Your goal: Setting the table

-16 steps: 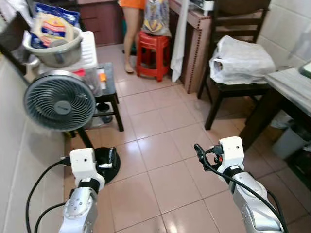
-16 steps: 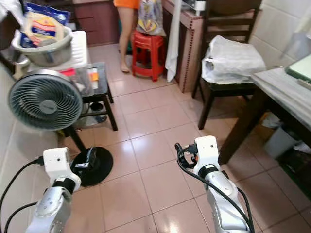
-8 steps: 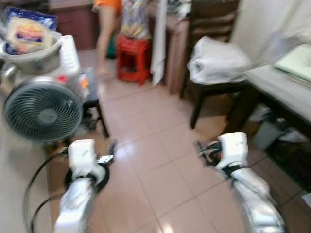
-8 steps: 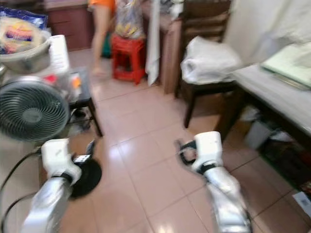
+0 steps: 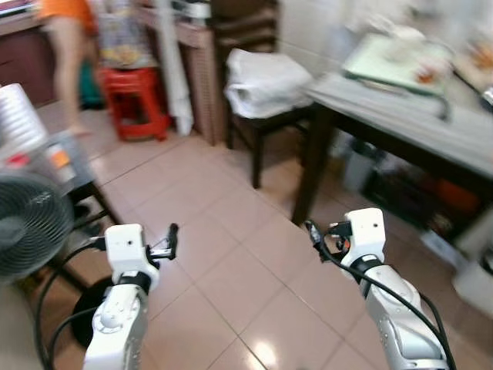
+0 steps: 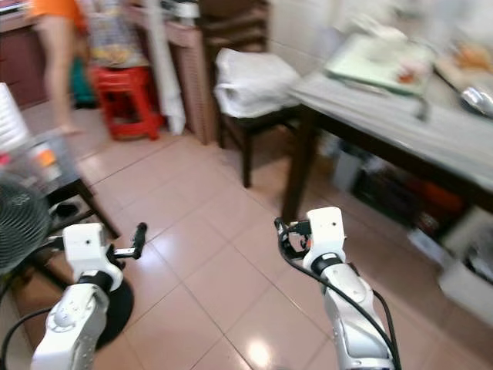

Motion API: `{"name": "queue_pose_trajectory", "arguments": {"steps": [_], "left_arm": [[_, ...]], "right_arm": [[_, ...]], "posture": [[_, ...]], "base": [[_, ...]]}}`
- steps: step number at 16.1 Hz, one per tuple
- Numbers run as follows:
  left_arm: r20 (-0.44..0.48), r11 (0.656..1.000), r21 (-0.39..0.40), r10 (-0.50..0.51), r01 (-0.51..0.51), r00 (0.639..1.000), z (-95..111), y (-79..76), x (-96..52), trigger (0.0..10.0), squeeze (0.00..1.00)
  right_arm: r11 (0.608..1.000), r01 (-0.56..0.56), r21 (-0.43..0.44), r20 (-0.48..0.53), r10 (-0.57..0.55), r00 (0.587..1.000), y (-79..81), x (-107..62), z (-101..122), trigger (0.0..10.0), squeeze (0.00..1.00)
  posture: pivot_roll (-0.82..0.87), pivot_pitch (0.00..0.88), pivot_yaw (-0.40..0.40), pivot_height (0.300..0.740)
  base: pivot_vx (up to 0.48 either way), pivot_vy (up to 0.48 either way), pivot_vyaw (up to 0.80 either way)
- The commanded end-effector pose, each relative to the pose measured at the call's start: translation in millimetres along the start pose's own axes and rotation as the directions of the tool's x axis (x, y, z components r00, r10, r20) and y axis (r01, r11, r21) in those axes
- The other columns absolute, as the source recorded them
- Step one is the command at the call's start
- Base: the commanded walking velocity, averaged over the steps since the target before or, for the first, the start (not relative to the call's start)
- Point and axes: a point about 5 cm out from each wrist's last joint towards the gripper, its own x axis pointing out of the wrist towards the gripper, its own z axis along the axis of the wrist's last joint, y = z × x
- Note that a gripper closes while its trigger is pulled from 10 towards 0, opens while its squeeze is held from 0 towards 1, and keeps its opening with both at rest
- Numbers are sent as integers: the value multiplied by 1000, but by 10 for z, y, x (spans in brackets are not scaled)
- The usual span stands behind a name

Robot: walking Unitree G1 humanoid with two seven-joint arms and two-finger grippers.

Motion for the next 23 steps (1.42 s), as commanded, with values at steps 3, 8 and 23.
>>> {"name": "queue_pose_trajectory", "arguments": {"steps": [3,8,23], "left_arm": [[-10,1000,-7,-18,18,1000,-18,-59,9,10000,0],[-13,1000,-6,-18,18,1000,-24,-58,10,10000,0],[-11,999,-22,-37,37,999,-12,-44,-1,10000,0]], "right_arm": [[1000,13,8,-3,-13,1000,-4,1,-7,10000,0],[1000,19,12,1,-19,1000,-9,1,6,10000,0],[1000,9,21,30,-10,1000,22,-2,54,10000,0]], "posture": [[-131,83,58,740],[-133,82,61,740],[-126,82,64,740]], "base": [[0,0,-788],[0,0,-788],[0,0,-526]]}}
